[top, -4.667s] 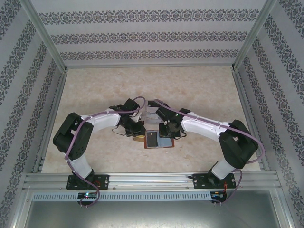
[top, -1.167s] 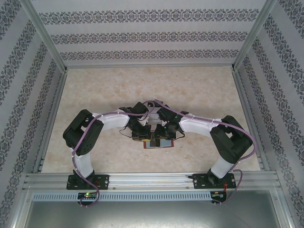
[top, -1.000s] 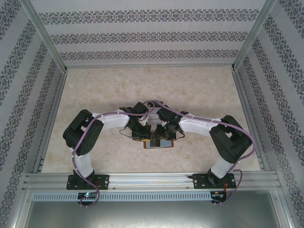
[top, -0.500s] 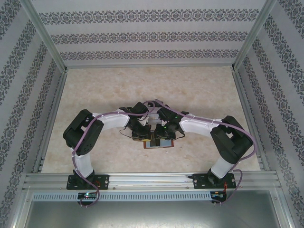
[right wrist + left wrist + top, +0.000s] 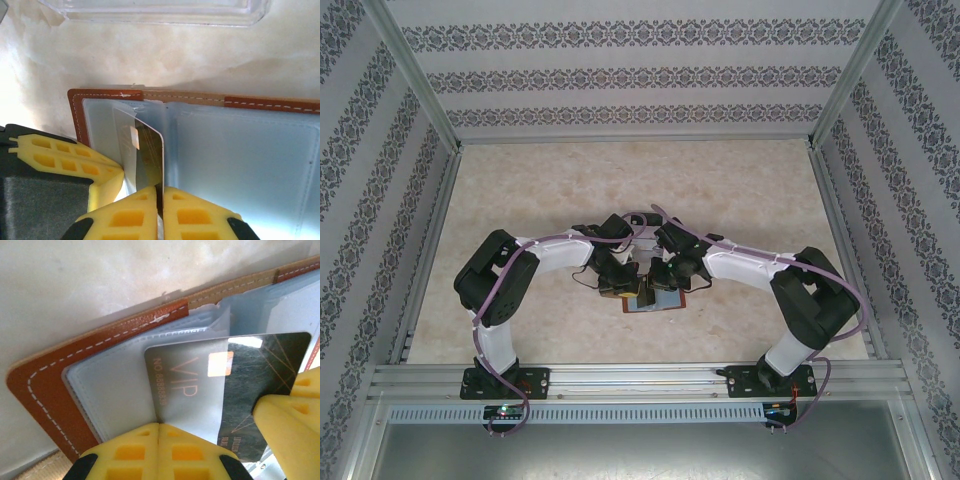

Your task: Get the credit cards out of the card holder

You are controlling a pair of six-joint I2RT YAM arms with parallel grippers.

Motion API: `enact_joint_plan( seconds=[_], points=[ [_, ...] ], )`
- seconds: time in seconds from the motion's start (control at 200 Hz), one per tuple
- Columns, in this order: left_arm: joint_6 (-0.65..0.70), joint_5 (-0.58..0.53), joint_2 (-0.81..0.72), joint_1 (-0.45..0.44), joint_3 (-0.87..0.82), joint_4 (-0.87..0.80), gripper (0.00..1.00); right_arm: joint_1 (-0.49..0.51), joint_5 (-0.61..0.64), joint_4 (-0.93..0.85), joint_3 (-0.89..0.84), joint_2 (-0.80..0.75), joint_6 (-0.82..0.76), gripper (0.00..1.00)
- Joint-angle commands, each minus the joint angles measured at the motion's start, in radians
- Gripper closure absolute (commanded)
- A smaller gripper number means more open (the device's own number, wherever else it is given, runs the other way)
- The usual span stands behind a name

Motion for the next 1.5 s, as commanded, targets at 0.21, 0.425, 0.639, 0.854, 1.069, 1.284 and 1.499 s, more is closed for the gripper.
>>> enact_joint_plan(
  seconds=[0.21,0.425,0.639,0.854,1.069,1.284,1.499],
  points=[
    [0.028,-0.051,0.026,-0.015,0.005,-0.048,1.0,-0.025,0.111,-0.122,-0.007,-0.064,-0.076,0.95],
    [0.028,-0.05,0.022,-0.016,0.005,-0.05,1.0,-0.026,0.153,-0.175,-0.003,-0.078,-0.103,0.95],
    [0.028,-0.051,0.022,-0.015,0.004,-0.05,1.0,-0.024,0.181,-0.2,0.016,-0.074,-0.114,0.95],
    [0.028,-0.051,0.02,-0.015,0.001,-0.05,1.0,-0.024,0.187,-0.213,0.024,-0.078,-0.127,0.96],
    [0.028,-0.05,0.019,-0.015,0.002,-0.05,1.0,-0.022,0.199,-0.228,0.031,-0.084,-0.134,0.96],
    [0.027,-0.048,0.022,-0.015,0.004,-0.043,1.0,-0.018,0.185,-0.23,0.043,-0.072,-0.147,0.96],
    [0.028,-0.046,0.022,-0.015,0.007,-0.045,1.0,0.013,0.154,-0.2,0.068,-0.043,-0.131,0.93]
  ],
)
